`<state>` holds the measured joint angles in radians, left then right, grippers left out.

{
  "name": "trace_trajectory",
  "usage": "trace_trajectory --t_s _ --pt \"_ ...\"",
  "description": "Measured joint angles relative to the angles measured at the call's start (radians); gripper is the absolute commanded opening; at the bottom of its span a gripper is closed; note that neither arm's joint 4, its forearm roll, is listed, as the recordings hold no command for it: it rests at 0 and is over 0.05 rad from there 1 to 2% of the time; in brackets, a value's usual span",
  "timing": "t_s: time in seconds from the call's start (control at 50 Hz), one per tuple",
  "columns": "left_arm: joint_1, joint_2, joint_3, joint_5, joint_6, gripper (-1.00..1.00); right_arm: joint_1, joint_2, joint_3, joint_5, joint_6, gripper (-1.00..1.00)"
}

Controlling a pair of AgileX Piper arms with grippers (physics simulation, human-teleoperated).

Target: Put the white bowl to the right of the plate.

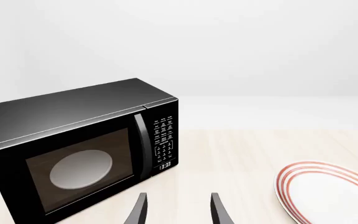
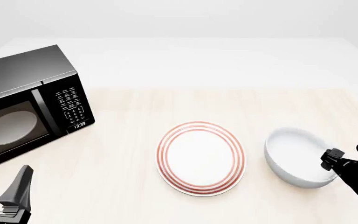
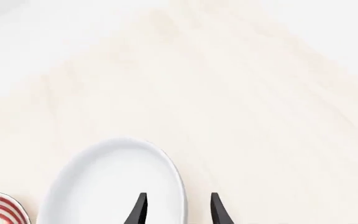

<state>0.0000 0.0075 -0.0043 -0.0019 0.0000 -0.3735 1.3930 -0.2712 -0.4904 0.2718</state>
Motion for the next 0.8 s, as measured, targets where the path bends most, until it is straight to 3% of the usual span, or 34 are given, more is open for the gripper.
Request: trace_trajectory --t_s 0.44,0.58,0.8 --pt "0.000 0.000 0.000 0.000 0.000 1.00 0.105 -0.619 -0.075 0.536 -0.079 1.00" --pt "0.000 0.000 0.000 0.000 0.000 1.00 0.187 -0.702 -0.056 0.584 -0.095 1.00" --pt "0.000 0.000 0.000 0.000 0.000 1.00 0.286 -0.741 0.035 0.533 -0.098 1.00"
